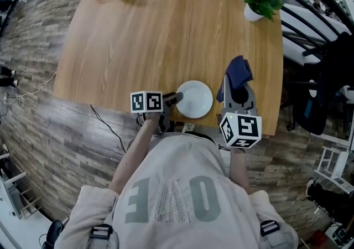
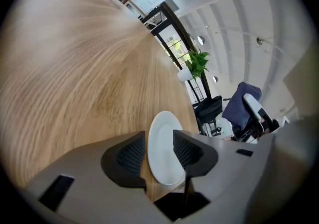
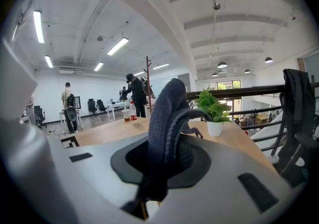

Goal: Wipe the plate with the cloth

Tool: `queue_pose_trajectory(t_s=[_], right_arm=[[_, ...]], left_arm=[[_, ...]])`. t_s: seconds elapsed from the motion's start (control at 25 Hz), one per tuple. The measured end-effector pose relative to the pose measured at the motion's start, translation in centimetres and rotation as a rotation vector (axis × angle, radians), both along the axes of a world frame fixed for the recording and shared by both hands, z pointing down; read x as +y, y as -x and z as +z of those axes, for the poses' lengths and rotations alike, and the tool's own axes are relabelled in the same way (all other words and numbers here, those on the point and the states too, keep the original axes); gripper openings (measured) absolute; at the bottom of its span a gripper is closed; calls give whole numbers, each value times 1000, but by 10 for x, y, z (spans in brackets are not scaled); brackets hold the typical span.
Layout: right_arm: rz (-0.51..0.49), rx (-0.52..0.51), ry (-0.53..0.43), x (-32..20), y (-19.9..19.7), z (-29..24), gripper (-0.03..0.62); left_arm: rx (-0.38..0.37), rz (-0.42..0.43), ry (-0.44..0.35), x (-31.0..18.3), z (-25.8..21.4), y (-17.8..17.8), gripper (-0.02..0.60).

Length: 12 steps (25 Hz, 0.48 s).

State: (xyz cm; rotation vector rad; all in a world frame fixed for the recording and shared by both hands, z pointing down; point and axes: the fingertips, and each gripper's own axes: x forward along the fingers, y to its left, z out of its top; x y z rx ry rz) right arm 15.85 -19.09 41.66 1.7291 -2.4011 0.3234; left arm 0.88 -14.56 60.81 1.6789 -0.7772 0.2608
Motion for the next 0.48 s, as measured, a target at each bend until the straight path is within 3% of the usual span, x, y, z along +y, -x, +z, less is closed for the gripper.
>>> queue_pose_trajectory(t_s=[0.2,0.36,0.48], right_arm=[[3,10,5,1,0,0,57],[5,17,7,4,2,0,57],[1,32,11,5,3,2,57]], left_arm=[[2,8,14,3,4,-4,127],[-44,15,31,5,11,2,38],[-55,13,33,5,13,2,38]])
